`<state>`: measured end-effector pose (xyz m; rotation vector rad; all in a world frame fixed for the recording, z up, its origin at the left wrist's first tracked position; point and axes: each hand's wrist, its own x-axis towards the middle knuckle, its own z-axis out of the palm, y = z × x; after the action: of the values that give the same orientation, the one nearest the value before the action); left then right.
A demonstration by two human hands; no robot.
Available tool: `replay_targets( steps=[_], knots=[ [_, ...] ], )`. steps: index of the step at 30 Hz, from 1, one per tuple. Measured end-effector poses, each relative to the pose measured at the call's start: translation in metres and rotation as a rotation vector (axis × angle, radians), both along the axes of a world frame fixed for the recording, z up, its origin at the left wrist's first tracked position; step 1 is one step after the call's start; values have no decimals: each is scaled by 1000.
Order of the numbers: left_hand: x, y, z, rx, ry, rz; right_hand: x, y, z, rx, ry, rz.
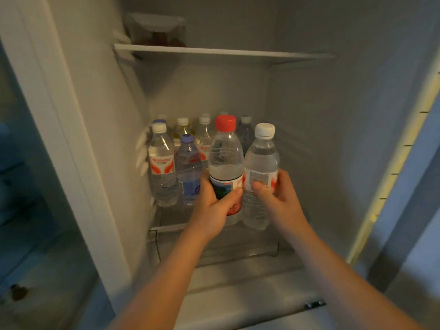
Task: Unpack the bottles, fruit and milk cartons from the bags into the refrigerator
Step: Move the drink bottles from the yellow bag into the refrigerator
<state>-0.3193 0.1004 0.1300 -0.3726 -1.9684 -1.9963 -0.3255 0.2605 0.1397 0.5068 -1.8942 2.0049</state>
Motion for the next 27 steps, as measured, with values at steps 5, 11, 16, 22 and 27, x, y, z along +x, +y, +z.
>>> replay_targets(
  steps=[5, 11, 16, 22, 27],
  knots=[
    [-35, 1, -7, -40, -47, 75, -39, -3, 0, 65, -48, 13],
    [-61, 1, -24, -60, -99, 158, -75, -10, -9, 83, -86, 52],
    [-69, 3, -38, -112, -69, 204, -89, -5, -23, 73, -89, 97],
    [-63, -3, -59, -450, -71, 394, -87, 10, -59, 311, -104, 170],
    [-57, -6, -66, -433, -119, 551, -93, 13, -57, 502, -175, 32]
  ],
)
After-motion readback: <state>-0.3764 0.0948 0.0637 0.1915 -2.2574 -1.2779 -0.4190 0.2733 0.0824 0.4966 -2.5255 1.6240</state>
